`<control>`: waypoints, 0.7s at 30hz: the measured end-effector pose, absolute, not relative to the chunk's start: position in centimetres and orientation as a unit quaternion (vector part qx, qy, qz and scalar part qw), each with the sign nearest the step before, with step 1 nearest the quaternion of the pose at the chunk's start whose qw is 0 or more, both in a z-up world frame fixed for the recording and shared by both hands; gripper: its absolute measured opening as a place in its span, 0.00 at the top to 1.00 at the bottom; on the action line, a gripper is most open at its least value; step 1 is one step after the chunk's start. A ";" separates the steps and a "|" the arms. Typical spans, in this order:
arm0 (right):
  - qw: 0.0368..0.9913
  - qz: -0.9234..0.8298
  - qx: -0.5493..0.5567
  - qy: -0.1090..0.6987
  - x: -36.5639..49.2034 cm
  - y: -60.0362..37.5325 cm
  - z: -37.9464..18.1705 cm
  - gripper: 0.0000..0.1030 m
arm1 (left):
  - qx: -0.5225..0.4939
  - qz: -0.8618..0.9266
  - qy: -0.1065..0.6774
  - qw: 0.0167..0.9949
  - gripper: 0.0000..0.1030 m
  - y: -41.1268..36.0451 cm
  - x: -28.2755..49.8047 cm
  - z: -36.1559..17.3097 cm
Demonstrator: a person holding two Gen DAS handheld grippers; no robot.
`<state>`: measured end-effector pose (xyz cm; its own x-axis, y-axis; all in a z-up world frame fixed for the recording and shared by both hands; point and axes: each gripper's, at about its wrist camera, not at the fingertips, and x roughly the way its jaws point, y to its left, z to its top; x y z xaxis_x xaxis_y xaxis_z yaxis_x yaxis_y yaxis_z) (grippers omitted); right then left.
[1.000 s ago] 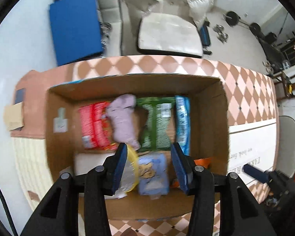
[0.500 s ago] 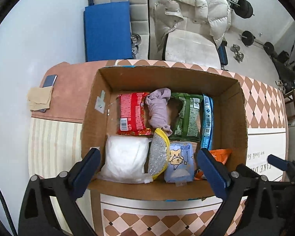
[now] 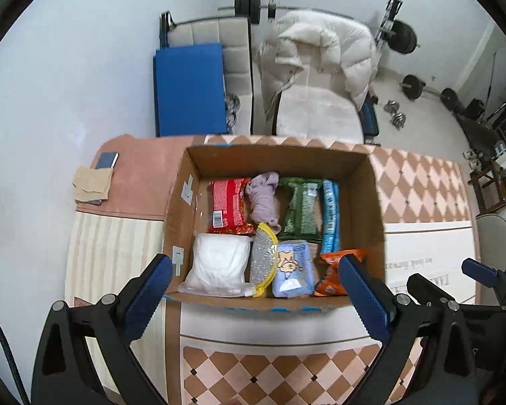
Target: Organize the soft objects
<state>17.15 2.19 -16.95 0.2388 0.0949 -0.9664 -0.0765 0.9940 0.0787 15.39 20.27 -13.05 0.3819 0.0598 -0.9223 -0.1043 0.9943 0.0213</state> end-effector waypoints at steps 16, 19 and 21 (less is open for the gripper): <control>0.855 0.062 -0.017 0.515 7.9 0.6 -3.1 0.00 | -0.011 0.025 0.491 0.871 0.02 17.7 7.1 -3.4; 0.863 0.064 -0.020 0.501 6.5 0.5 -1.4 0.00 | -0.008 0.028 0.478 0.878 0.02 17.6 5.8 -2.1; 0.868 0.065 -0.020 0.493 5.8 0.5 -0.4 0.00 | -0.009 0.034 0.472 0.881 0.02 17.7 5.3 -1.5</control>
<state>5.75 0.46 -0.41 0.5060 0.0923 -0.8576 -0.1321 0.9908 0.0287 5.34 17.67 -1.54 0.5515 0.0510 -0.8326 -0.0674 0.9976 0.0165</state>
